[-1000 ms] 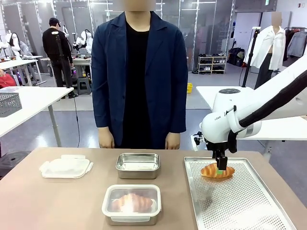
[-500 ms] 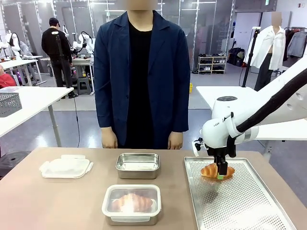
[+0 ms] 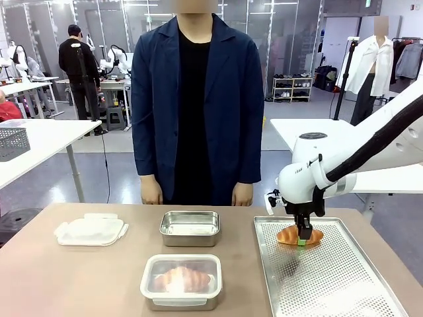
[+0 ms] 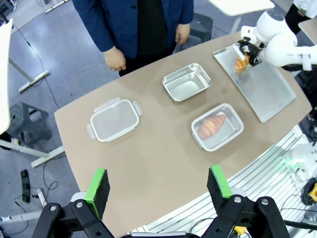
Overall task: Place the bread into the airtight container.
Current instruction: Pick up a Butter Roll and place it into an empty Airtight Container.
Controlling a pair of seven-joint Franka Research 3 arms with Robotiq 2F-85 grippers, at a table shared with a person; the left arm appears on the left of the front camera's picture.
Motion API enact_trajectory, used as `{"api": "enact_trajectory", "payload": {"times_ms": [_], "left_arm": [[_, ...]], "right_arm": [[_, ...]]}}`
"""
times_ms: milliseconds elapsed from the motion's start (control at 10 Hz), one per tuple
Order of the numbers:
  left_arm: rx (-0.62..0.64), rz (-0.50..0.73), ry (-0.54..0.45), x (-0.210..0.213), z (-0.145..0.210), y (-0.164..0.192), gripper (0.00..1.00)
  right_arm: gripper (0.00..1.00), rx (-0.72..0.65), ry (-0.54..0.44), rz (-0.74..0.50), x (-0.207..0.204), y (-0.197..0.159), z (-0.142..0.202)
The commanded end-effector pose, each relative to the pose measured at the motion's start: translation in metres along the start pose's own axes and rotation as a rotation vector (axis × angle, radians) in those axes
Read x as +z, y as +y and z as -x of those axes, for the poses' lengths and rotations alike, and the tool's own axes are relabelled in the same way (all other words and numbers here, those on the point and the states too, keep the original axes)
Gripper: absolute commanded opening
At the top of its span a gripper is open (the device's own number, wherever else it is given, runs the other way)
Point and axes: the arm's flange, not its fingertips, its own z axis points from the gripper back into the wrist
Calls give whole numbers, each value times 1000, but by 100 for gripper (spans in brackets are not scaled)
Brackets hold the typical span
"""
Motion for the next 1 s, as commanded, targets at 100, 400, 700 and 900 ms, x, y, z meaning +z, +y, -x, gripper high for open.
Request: {"api": "enact_trajectory", "payload": {"times_ms": [100, 400, 700, 900], "left_arm": [[-12, 8, 0, 1, 0, 0, 100], [-12, 8, 0, 1, 0, 0, 100], [-12, 8, 0, 1, 0, 0, 100], [-12, 8, 0, 1, 0, 0, 100]], "right_arm": [[40, -10, 7, 12, 32, 11, 3], [40, -52, -26, 38, 100, 28, -20], [40, -38, -17, 12, 143, 51, -101], [40, -70, -39, 28, 161, 60, -158]]}}
